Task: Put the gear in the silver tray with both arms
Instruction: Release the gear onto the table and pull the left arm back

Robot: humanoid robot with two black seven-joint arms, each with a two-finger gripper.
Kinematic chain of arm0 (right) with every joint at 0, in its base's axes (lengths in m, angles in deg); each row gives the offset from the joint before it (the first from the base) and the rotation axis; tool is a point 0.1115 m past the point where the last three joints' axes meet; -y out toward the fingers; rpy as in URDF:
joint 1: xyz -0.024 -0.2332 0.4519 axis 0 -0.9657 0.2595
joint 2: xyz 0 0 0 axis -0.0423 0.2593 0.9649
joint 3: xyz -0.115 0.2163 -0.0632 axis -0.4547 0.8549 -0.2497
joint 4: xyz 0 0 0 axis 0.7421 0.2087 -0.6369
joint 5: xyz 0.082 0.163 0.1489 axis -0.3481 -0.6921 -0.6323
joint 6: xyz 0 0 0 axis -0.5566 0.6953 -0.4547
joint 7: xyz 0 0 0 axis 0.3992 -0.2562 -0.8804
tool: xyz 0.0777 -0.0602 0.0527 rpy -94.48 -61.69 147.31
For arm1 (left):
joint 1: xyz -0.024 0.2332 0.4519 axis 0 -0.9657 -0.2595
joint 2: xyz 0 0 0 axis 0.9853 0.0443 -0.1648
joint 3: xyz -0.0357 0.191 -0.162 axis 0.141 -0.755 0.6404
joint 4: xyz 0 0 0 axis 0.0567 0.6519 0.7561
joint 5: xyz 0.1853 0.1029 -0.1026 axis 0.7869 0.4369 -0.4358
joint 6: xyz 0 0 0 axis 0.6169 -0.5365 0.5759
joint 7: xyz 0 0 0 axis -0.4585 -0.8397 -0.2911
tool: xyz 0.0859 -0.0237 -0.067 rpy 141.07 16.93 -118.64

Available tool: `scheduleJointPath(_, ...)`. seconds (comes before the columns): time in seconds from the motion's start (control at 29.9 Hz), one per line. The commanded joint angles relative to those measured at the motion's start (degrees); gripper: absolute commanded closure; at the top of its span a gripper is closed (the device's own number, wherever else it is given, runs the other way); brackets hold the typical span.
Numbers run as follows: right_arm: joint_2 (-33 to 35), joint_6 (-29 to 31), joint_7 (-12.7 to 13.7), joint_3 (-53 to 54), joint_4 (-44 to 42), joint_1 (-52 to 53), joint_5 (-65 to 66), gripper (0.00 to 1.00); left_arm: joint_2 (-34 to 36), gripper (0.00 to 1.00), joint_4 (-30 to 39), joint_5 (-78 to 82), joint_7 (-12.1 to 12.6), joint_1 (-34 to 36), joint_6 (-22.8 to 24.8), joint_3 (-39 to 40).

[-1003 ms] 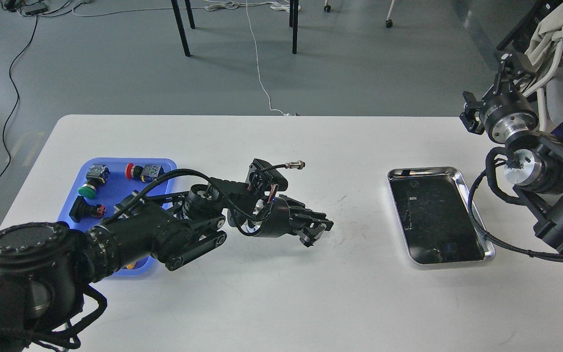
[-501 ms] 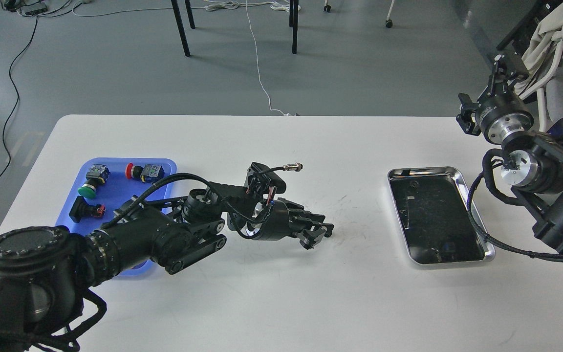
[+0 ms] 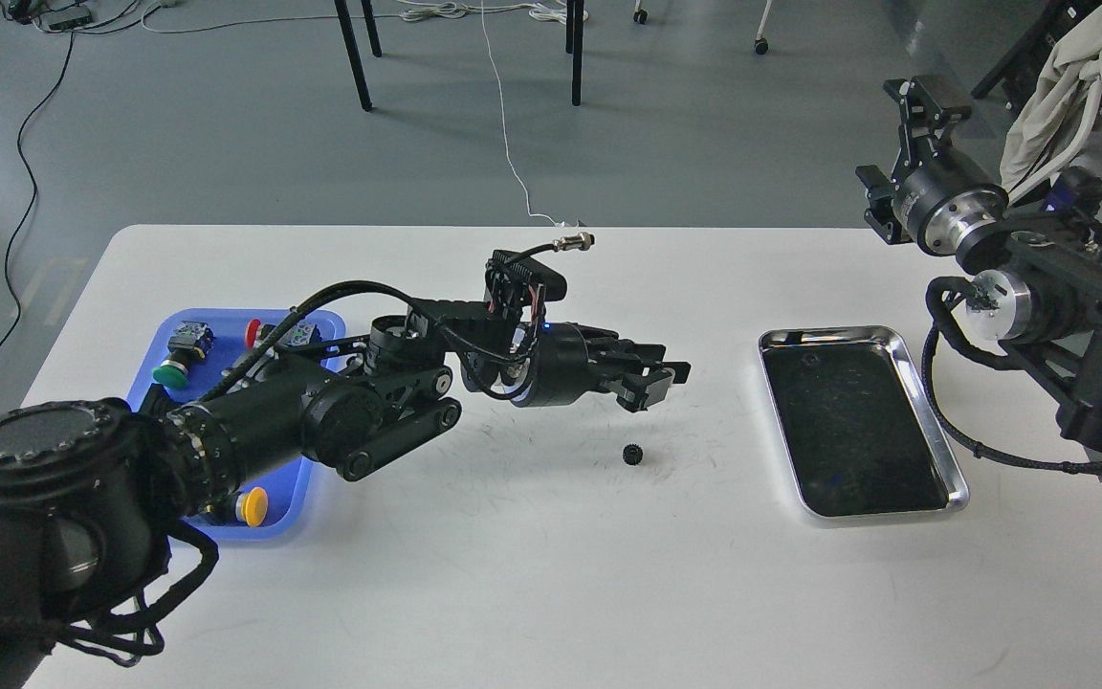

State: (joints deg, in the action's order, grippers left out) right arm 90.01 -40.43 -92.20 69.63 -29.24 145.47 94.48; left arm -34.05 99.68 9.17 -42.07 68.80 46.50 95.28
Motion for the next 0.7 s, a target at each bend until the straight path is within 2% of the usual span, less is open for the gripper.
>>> scheduleJointPath(0.0,0.08,0.49,-0.16,-3.70,1.29,3.18,-0.01,0.01,4.07,0.53,0.00,-8.01,0.00,2.54,0.00,-0.09)
scheduleJointPath(0.27,-1.41,2.95,0.28,-18.81,3.66,11.88,7.02,0.01,15.68,0.39,-0.52,-22.88,0.00,3.16,-1.13,-0.44)
scheduleJointPath(0.37,-3.17,3.13,0.37,-22.15,3.57,13.99,8.07,0.01,18.94,0.25,-0.61,-25.78,0.00,2.72,-2.19,-0.09)
scheduleJointPath(0.5,-4.14,3.13,0.28,-24.88,4.10,16.63,12.38,0.02,22.36,0.14,-1.31,-32.19,0.00,1.41,-5.70,-0.26)
scheduleJointPath(0.67,-5.20,3.21,0.45,-26.20,4.54,18.21,18.26,0.02,25.09,0.11,-1.75,-39.22,0.00,-0.27,-5.89,-0.17)
